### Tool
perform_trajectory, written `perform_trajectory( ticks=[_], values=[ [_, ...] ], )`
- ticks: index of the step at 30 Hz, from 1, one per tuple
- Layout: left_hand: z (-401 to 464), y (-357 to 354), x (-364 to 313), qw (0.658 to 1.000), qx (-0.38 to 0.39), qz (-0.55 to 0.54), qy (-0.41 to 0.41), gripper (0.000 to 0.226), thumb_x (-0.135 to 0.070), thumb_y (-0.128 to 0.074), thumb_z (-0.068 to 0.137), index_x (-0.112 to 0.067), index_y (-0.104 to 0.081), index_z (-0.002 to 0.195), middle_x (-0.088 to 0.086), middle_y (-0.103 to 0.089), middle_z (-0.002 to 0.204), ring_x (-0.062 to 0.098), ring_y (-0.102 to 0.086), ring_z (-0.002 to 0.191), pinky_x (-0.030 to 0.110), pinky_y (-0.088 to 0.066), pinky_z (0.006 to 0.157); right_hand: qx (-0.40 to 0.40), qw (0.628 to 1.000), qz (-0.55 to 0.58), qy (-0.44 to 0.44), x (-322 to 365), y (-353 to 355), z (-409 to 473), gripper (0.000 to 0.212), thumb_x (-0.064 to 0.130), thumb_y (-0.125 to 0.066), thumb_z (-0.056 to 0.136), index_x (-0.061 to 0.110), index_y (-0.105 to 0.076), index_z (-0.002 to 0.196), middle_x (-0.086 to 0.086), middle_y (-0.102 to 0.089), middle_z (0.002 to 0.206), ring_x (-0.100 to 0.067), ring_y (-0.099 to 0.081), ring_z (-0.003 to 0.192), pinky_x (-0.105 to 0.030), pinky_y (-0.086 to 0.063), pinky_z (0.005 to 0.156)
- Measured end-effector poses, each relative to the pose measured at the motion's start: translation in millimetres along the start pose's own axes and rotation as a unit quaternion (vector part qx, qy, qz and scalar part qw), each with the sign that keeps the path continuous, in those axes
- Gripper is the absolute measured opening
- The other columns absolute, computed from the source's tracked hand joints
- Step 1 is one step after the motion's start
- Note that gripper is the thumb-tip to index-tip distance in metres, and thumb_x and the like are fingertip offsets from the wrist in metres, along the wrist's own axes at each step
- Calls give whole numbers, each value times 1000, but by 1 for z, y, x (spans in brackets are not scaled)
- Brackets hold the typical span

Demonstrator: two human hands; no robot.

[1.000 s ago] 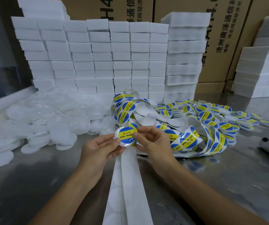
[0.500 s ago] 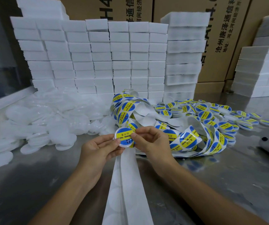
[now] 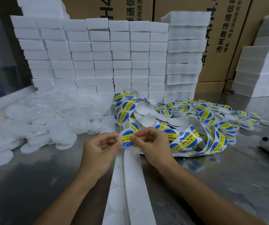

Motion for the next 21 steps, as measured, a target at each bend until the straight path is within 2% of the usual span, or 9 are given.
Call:
perform_trajectory(
  ticks=[4, 7, 9, 12, 14, 16, 17, 19, 21],
  values=[
    [0, 1, -1, 999, 7, 24, -25, 39, 8, -77, 73, -32, -73, 73, -6, -75, 74, 15, -73, 69, 16, -56, 65, 13, 999, -27, -16, -2, 1, 0, 12, 21, -80, 81, 20, -68, 85, 0, -73, 68, -11, -69, 60, -23, -56, 57],
    [0, 2, -5, 999, 5, -31, 1, 30, 7, -75, 74, -22, -73, 78, 0, -75, 73, 19, -73, 67, 17, -55, 61, 20, 997, -81, 5, -2, 1, -2, 15, 35, -73, 86, 22, -68, 88, -13, -63, 56, -18, -53, 47, -36, -51, 51],
    [-1, 1, -7, 995, 17, -89, 34, 19, 0, -77, 70, -14, -72, 83, 7, -76, 76, 22, -73, 66, 19, -56, 60, 13, 995, -91, 30, 0, 0, -4, 17, 36, -70, 89, 21, -68, 94, -16, -60, 56, -19, -54, 47, -41, -51, 53],
    [-3, -1, -9, 982, 34, -168, 84, 26, -9, -75, 63, -6, -68, 87, 16, -75, 84, 27, -74, 71, 25, -58, 62, 30, 992, -91, 80, 4, -3, -7, 28, 36, -72, 87, 22, -67, 110, -5, -67, 64, -13, -64, 56, -31, -53, 54],
    [-3, -2, -10, 975, 51, -196, 95, 24, -9, -73, 64, -10, -69, 88, 17, -75, 87, 27, -74, 75, 26, -58, 63, 59, 989, -100, 94, 6, -5, -9, 34, 42, -71, 85, 27, -66, 116, -2, -68, 72, -17, -65, 62, -29, -52, 56],
    [-3, -2, -11, 971, 72, -206, 101, 28, -10, -71, 67, -15, -72, 94, 17, -75, 88, 24, -74, 74, 27, -58, 64, 56, 987, -106, 110, 8, -6, -9, 21, 40, -69, 89, 27, -69, 105, -4, -66, 69, -20, -63, 60, -33, -52, 56],
    [-3, -3, -11, 968, 84, -209, 107, 30, -10, -71, 67, -17, -73, 96, 16, -75, 89, 23, -73, 73, 27, -58, 64, 43, 989, -91, 109, 9, -5, -8, 18, 36, -66, 92, 20, -72, 97, -5, -66, 65, -20, -62, 56, -36, -52, 56],
    [-4, -5, -11, 963, 115, -214, 115, 32, -14, -73, 65, -16, -77, 97, 16, -75, 94, 22, -73, 74, 26, -58, 65, 22, 993, -60, 96, 8, -1, -5, 32, 31, -59, 98, 7, -72, 82, -7, -65, 59, -18, -59, 49, -37, -52, 53],
    [-6, -8, -13, 962, 139, -207, 113, 38, -17, -75, 62, -15, -76, 100, 16, -75, 97, 22, -73, 77, 26, -58, 66, 19, 995, -54, 79, 8, 2, -4, 40, 31, -56, 99, 2, -70, 76, -8, -63, 55, -16, -55, 45, -35, -50, 49]
  ],
)
Point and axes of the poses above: each hand's wrist, its own z-axis towards the middle knuckle, its own y-axis out of the back of the hand, x = y × z, the point moved 2 cm from there along z, towards the middle knuckle
